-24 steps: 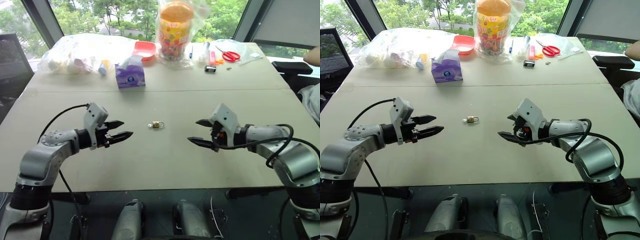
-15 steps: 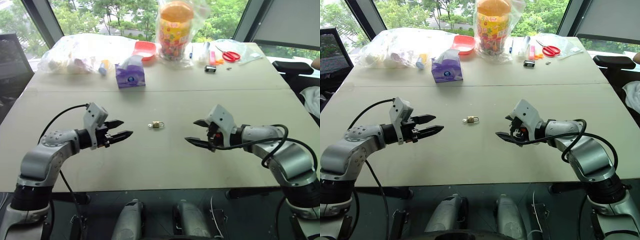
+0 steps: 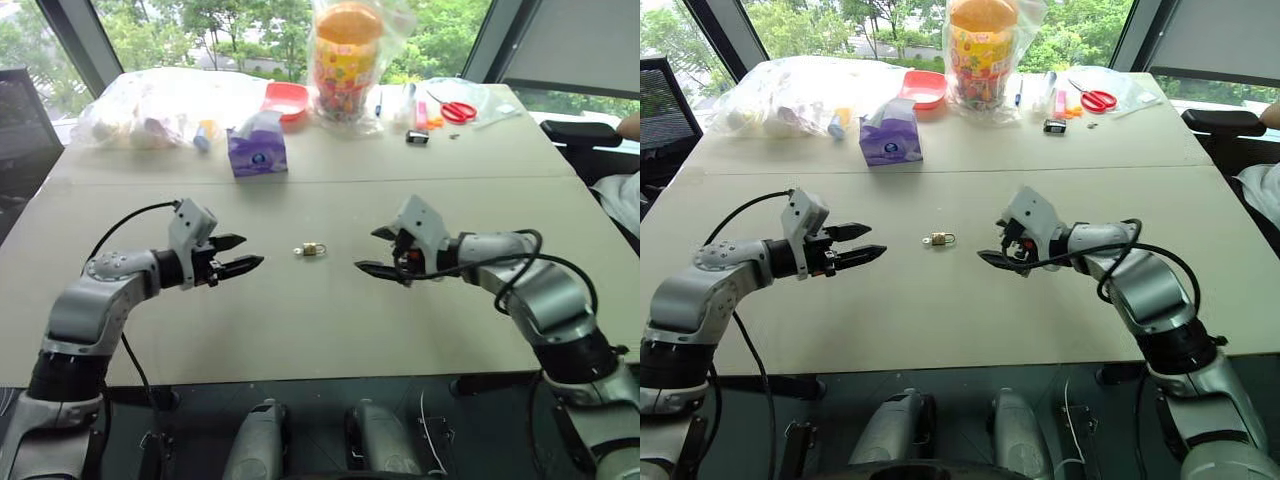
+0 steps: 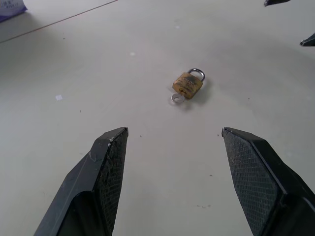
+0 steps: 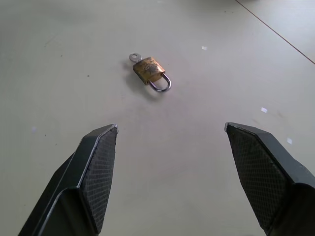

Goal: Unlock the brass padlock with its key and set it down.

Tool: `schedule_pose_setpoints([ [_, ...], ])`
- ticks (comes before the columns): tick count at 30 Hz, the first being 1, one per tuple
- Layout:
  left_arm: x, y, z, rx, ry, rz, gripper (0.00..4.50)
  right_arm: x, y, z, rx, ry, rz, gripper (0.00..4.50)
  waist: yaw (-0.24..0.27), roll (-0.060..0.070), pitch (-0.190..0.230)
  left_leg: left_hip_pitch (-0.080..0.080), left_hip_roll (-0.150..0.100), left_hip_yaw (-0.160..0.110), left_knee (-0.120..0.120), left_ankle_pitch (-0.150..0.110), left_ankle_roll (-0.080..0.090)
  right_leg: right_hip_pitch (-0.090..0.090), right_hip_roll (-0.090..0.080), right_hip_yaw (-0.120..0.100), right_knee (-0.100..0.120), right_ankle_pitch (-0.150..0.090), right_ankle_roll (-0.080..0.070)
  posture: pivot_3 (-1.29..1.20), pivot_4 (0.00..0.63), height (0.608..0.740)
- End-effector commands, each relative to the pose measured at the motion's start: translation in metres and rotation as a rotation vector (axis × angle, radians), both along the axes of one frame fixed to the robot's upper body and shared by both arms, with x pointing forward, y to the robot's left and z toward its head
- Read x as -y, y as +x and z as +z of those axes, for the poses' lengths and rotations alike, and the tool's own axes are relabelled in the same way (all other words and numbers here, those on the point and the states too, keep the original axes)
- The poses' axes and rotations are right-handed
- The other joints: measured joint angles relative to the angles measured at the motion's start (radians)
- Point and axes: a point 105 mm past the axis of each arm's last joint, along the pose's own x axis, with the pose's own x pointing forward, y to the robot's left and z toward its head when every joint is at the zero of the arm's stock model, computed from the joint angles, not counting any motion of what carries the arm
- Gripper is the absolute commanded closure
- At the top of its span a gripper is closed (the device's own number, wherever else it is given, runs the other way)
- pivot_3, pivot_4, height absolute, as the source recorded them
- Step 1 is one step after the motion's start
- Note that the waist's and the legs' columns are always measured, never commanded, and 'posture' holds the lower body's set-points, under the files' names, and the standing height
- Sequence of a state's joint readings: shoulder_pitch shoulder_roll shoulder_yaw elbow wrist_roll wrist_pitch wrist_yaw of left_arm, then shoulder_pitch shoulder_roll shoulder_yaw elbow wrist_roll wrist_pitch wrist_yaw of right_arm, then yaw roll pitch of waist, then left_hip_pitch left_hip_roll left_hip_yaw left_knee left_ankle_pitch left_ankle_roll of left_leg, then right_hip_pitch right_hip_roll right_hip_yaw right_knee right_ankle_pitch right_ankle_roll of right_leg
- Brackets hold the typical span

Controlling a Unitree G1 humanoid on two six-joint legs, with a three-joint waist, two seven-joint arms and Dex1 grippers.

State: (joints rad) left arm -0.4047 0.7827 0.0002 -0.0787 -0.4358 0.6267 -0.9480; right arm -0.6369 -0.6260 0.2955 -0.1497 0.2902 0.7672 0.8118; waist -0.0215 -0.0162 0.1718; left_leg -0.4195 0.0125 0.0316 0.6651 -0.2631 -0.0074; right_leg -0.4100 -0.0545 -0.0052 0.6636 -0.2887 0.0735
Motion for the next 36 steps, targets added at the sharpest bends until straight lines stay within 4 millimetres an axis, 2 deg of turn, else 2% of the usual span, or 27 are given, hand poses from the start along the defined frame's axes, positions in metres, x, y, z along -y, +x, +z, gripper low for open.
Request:
schedule_pose_setpoints([
  [1,-0.007,-0.004,-0.002,0.001,0.138,-0.096,1.33,-0.020,0.011,0.001,0.017,-0.043,0.091,0.85,0.002,0.001,0.000,0.000,0.000,0.000,-0.001,0.000,0.000,0.000,0.000,0.000,0.000,0.000,0.000,0.00,0.150,0.740],
  [5,-0.017,-0.015,-0.001,-0.058,0.220,-0.179,1.33,-0.049,0.031,-0.006,0.015,-0.128,0.191,0.85,0.000,0.001,0.001,-0.002,0.000,0.002,-0.002,0.000,0.000,-0.003,0.001,0.000,-0.001,0.001,0.002,0.00,0.150,0.740],
  [8,-0.016,-0.018,0.000,-0.051,0.216,-0.174,1.33,-0.053,0.047,-0.019,0.001,-0.232,0.214,0.85,0.008,0.001,0.001,-0.005,0.000,0.002,-0.001,0.000,0.000,-0.006,0.001,0.000,0.000,0.002,0.003,0.00,0.150,0.740],
  [11,-0.011,-0.023,-0.004,-0.051,0.189,-0.157,1.33,-0.057,0.058,-0.023,0.003,-0.298,0.236,0.85,0.008,0.001,0.001,-0.006,0.000,0.002,0.000,0.000,0.000,-0.006,0.001,0.000,0.000,0.002,0.003,0.00,0.150,0.740],
  [17,-0.009,-0.031,-0.013,-0.057,0.147,-0.100,1.33,-0.065,0.065,-0.027,-0.006,-0.360,0.258,0.85,0.000,0.001,0.001,-0.005,0.001,0.002,0.000,0.000,0.000,-0.006,0.003,0.000,0.003,0.002,0.003,0.00,0.150,0.740],
  [20,-0.006,-0.035,-0.015,-0.060,0.139,-0.096,1.28,-0.065,0.060,-0.035,-0.043,-0.370,0.289,1.67,-0.001,0.001,0.001,-0.003,0.002,0.002,0.000,0.000,-0.001,-0.004,0.003,0.000,0.004,0.002,0.003,0.00,0.150,0.740],
  [24,-0.008,-0.033,-0.015,-0.056,0.131,-0.078,1.28,-0.066,0.058,-0.041,-0.058,-0.367,0.289,3.56,0.000,0.001,0.001,0.003,0.002,0.002,0.000,0.000,-0.001,0.001,0.003,0.000,0.004,0.002,0.003,0.00,0.150,0.740],
  [25,-0.008,-0.032,-0.015,-0.054,0.126,-0.073,1.28,-0.068,0.058,-0.040,-0.055,-0.362,0.288,3.80,0.000,0.001,0.001,0.005,0.002,0.002,0.000,0.000,-0.001,0.003,0.002,0.000,0.004,0.002,0.003,0.00,0.150,0.740],
  [27,-0.006,-0.027,-0.014,-0.049,0.101,-0.064,1.28,-0.071,0.060,-0.037,-0.031,-0.348,0.281,3.78,0.000,0.001,0.001,0.006,0.002,0.001,0.000,0.000,-0.001,0.003,0.002,0.000,0.004,0.002,0.002,0.00,0.150,0.740],
  [33,0.008,0.007,-0.002,-0.038,-0.133,-0.005,1.28,-0.069,0.072,-0.002,0.211,-0.314,0.264,3.78,0.002,0.001,0.001,0.006,0.001,0.001,-0.001,0.001,-0.003,0.003,0.001,0.000,0.004,0.003,0.001,0.00,0.150,0.740],
  [36,0.024,0.024,0.010,-0.080,-0.304,-0.028,1.28,-0.068,0.056,0.032,0.428,-0.251,0.348,3.78,0.009,0.001,0.000,0.000,0.000,0.001,-0.001,0.002,-0.003,-0.003,0.000,-0.001,0.003,0.003,0.001,0.00,0.150,0.740],
])
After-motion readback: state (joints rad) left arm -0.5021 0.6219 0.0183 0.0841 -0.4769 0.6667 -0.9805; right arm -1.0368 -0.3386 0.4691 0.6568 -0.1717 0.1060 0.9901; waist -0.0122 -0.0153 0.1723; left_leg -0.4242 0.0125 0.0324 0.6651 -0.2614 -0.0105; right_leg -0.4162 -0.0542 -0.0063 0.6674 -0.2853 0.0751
